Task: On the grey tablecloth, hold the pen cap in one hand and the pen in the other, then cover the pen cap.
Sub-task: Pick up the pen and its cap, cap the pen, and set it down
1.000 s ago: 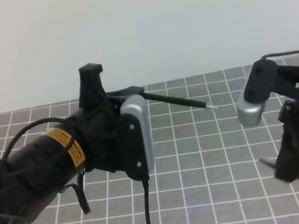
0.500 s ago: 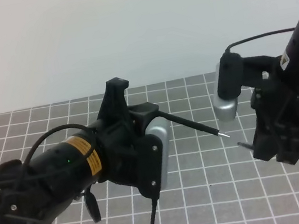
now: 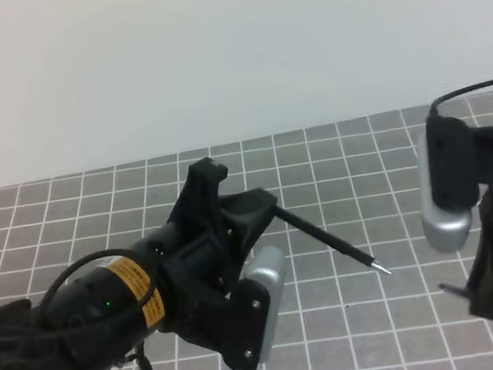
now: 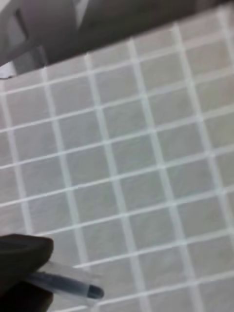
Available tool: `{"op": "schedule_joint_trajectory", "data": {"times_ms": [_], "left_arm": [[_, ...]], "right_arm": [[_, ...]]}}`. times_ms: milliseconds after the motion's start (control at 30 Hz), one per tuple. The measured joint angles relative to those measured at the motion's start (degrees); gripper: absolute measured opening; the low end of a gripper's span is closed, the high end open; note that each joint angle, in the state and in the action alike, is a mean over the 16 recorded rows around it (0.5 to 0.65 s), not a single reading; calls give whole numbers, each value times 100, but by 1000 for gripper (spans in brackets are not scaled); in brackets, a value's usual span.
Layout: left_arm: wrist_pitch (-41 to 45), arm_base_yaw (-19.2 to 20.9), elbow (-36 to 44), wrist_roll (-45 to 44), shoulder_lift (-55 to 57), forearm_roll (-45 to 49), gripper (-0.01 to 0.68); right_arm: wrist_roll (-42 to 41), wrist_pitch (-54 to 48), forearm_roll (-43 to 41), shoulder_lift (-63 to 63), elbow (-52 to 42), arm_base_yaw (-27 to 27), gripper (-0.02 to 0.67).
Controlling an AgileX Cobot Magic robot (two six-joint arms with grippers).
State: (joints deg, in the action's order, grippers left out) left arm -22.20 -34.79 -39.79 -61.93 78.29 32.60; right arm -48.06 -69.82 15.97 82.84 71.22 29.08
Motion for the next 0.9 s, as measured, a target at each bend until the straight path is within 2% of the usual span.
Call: {"op": "schedule_joint_trajectory", "data": {"times_ms": [300,667,900], "left_arm": [[-136,-197,4,-326,-11,-284,42],[-344,-270,-2,-901,5,-1091,42],[-376,-355,-6,-1003,5,-1198,42]], "right_arm": [[-184,-2,296,-178,-259,0,86],[-197,2,242,-34,-258,0,86],[-209,1,249,41,-236,0,86]]}}
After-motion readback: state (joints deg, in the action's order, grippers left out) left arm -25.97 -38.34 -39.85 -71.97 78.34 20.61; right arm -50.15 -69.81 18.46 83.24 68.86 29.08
